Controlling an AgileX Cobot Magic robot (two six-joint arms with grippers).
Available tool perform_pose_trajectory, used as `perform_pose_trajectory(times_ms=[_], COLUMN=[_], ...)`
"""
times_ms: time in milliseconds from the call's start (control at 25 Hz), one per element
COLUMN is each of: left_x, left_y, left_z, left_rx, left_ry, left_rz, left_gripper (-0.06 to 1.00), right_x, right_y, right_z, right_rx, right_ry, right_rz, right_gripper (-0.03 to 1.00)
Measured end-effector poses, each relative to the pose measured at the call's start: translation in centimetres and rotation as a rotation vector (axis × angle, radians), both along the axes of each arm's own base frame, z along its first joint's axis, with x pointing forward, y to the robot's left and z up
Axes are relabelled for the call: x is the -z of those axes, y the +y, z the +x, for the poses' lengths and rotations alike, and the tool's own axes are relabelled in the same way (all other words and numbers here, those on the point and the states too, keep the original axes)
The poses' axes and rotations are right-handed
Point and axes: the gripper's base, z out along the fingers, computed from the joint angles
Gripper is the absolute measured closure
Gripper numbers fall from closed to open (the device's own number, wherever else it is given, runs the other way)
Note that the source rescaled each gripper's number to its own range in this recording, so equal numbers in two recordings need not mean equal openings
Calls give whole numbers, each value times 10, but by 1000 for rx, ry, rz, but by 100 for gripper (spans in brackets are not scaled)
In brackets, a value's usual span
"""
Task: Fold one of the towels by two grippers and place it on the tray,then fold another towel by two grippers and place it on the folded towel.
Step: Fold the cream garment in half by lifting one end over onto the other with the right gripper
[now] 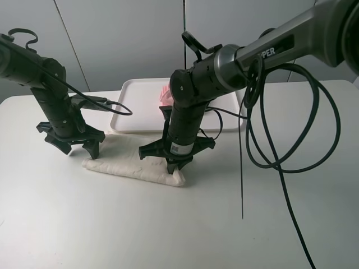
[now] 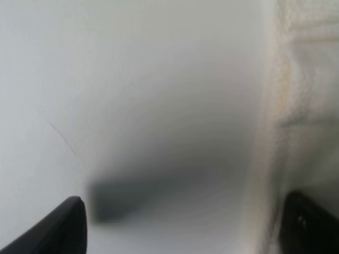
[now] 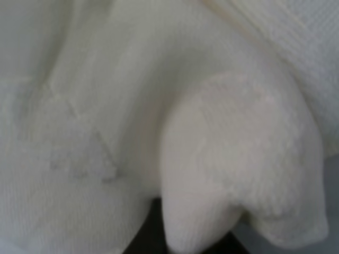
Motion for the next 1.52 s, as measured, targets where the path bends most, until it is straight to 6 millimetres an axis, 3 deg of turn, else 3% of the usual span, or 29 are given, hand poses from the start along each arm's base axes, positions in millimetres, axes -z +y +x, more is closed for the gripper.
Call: perform_pose_trajectory(times_ms=[320, 720, 1040, 1520], left_x=[0, 0, 0, 0], left_y=[0, 0, 0, 0], left_z=[0, 0, 0, -1], left_rx=[-2, -2, -2, -6], left_ry=[1, 1, 1, 7], left_rz=[0, 0, 0, -2], left_gripper=[-2, -2, -2, -2], right_x=[-40, -58, -30, -10], right_y=[1, 26, 37, 53], right_z=[2, 1, 6, 11], right_rx=[-10, 5, 28, 125], right_ry=[-97, -102, -90, -73], right_rz=[73, 384, 469, 669], right_gripper=[92, 92, 92, 92])
